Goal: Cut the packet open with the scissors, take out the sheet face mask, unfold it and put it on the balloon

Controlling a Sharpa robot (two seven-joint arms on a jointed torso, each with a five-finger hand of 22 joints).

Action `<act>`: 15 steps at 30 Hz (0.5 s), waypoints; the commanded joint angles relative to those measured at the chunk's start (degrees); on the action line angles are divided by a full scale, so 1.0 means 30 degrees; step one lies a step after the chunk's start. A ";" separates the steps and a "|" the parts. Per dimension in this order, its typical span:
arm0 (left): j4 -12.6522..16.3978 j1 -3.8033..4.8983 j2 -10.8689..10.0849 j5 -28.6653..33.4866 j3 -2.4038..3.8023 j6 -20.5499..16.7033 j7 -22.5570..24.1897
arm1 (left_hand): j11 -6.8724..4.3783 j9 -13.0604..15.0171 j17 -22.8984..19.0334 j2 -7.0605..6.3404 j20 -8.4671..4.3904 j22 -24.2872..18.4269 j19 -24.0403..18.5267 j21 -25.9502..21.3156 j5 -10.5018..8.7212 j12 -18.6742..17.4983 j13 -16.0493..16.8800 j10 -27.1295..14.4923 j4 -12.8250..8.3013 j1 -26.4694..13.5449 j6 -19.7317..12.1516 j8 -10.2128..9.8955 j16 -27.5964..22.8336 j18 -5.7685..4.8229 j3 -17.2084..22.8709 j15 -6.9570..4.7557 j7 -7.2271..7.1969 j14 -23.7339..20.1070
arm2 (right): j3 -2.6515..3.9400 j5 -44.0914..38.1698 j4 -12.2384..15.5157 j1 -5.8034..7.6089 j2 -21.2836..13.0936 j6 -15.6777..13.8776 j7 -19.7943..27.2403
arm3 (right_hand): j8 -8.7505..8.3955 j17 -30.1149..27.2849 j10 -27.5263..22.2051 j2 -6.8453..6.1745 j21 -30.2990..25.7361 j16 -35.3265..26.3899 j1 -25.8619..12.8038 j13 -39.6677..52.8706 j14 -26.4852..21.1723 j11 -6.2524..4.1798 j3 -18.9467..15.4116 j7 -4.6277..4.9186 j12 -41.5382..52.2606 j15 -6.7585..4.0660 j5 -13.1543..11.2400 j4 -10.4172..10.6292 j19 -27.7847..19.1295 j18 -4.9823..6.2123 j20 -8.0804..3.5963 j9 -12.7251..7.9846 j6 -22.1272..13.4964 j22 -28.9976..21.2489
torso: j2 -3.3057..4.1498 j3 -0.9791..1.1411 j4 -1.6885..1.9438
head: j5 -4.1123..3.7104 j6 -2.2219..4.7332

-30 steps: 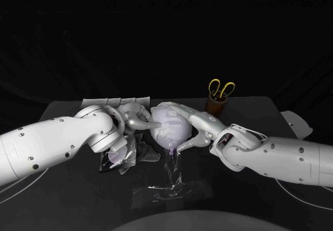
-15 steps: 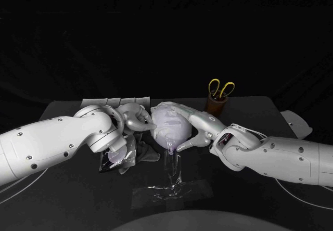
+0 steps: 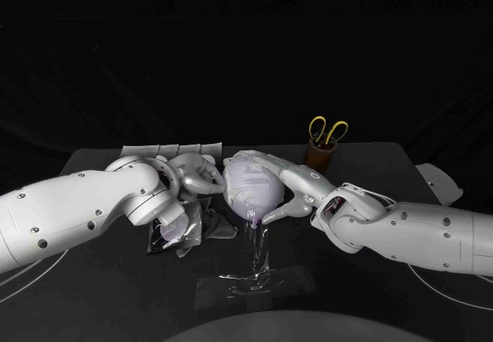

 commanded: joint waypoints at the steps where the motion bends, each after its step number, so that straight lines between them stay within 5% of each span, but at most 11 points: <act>1: 0.0000 0.0020 -0.0111 0.1576 0.0017 -0.0190 0.0487 | 0.0006 0.0773 0.3315 -0.0006 0.0071 0.0143 0.0023 0.0072 -0.0011 0.0179 0.0179 0.0225 -0.0151 -0.0228 0.0240 0.0195 -0.0020 -0.0098 0.0201 0.0110 0.0032 0.1544 | -0.0064 -0.0067 0.0013 -0.0085 0.0009 0.0721 -0.0130 | 0.0038 -0.0006 0.0032 0.0013 -0.0014 -0.0029 -0.0127 0.0018 -0.0009 0.0062 -0.0017 0.3021 0.0122 0.0052 0.0067 0.0044 0.0073 -0.0054 0.0064 0.0016 0.0160 -0.0008 | 0.0010 -0.0002 0.0012 | 0.0011 0.0004; 11: -0.0050 0.0014 -0.0419 0.2819 0.0015 0.0497 0.0782 | 0.0042 0.0917 0.3336 -0.0386 0.0104 -0.0150 -0.0230 -0.0094 -0.0043 -0.0307 -0.0472 -0.0154 -0.0278 -0.1226 0.0130 0.0170 -0.0012 -0.0031 -0.0034 0.0157 0.0019 0.1547 | -0.0064 -0.0067 0.0015 -0.0085 -0.0018 0.0714 -0.0140 | 0.0042 -0.0010 0.0033 0.0005 -0.0013 -0.0030 -0.0130 0.0018 -0.0018 0.0064 -0.0020 0.3022 0.0123 0.0058 0.0066 0.0044 0.0076 -0.0061 0.0065 0.0019 0.0166 -0.0009 | -0.0010 0.0003 0.0004 | 0.0034 0.0030; 14: -0.0033 0.0014 -0.0440 0.2919 0.0015 0.0716 0.0895 | 0.0003 0.0889 0.3340 -0.0539 0.0135 -0.0260 -0.0331 -0.0182 -0.0054 -0.0399 -0.0633 -0.0256 0.0037 -0.1976 0.0061 0.0027 -0.0011 -0.0006 -0.0717 0.0145 -0.0079 0.1544 | -0.0064 -0.0067 0.0010 -0.0085 -0.0014 0.0719 -0.0143 | 0.0042 -0.0010 0.0033 0.0005 -0.0013 -0.0030 -0.0130 0.0018 -0.0018 0.0064 -0.0020 0.3022 0.0123 0.0058 0.0066 0.0044 0.0076 -0.0061 0.0065 0.0019 0.0166 -0.0009 | -0.0003 0.0005 0.0002 | 0.0034 0.0041; 15: -0.0026 0.0014 -0.0445 0.2945 0.0015 0.0790 0.0936 | 0.0074 0.0795 0.3298 -0.0933 0.0154 -0.0337 -0.0395 -0.0243 -0.0086 -0.0403 -0.0696 -0.0299 0.0577 -0.2898 0.0052 -0.0163 -0.0029 0.0007 -0.1554 0.0204 0.0005 0.1529 | -0.0064 -0.0067 0.0009 -0.0085 -0.0012 0.0722 -0.0145 | 0.0042 -0.0010 0.0033 0.0005 -0.0013 -0.0030 -0.0130 0.0018 -0.0018 0.0064 -0.0020 0.3022 0.0123 0.0058 0.0066 0.0044 0.0076 -0.0061 0.0065 0.0019 0.0166 -0.0009 | -0.0006 0.0007 0.0001 | 0.0038 0.0049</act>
